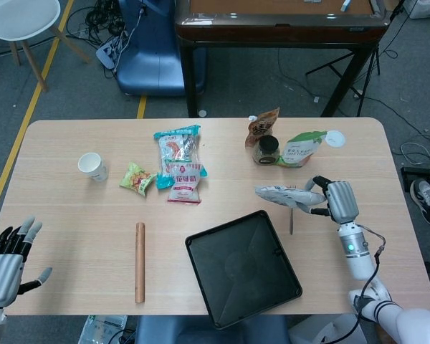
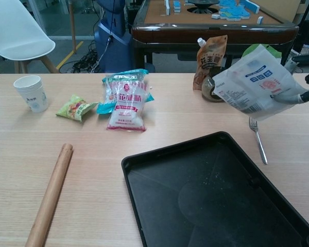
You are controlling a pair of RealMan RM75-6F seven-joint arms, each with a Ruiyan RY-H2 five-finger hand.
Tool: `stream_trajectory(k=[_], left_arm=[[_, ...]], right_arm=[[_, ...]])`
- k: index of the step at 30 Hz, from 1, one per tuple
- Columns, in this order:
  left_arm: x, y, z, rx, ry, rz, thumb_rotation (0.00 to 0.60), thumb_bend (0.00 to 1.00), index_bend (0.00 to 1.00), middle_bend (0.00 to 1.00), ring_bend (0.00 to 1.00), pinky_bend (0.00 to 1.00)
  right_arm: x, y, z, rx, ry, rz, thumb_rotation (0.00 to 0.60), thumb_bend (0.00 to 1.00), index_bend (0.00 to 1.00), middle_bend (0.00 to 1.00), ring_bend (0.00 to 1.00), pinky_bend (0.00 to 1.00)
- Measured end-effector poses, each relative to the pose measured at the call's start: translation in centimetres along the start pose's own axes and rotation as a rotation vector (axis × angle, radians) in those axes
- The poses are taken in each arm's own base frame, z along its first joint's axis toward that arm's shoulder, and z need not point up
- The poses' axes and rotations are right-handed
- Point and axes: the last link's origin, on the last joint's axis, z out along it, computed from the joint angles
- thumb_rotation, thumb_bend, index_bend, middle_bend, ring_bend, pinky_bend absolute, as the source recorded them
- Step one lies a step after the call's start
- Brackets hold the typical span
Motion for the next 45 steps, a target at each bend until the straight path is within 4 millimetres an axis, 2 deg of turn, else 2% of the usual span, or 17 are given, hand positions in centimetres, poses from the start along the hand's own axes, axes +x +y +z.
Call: stream_trajectory(k=[8, 14, 34, 45], left_arm=[[-0.1, 0.1, 0.0, 0.001, -0.004, 0.001, 0.6, 0.2, 0.07, 0.03, 0.09, 0.03], [-0.1, 0.2, 0.0, -0.002, -0.006, 0.004, 0.6, 0.2, 0.07, 0.03, 0.09, 0.03], [-0.1, 0.3, 0.0, 0.005, -0.021, 0.017, 0.6, 0.2, 0.07, 0.03, 0.09, 0.03], [-0.2, 0.2, -0.1, 0.007, -0.023, 0.015, 0.6, 0.2, 0.07, 0.03, 0.09, 0.03]], right_arm=[[-1.7, 0.9, -1.5, -0.084, 0.057, 0.212, 0.6, 0.47, 0.96, 1.0, 1.0, 1.0], [-2.9, 1.3, -2.0, -0.125, 0.08, 0.292, 0.6, 0.47, 0.97, 1.0, 1.0, 1.0], [-6.1, 0.5, -2.3, -0.167, 0.035, 0.387, 0.6, 0.41, 0.98, 1.0, 1.0, 1.0], [-6.9, 1.1, -3.8, -0.191, -0.014, 0.361, 0.6, 0.4, 0.98, 1.0, 1.0, 1.0]])
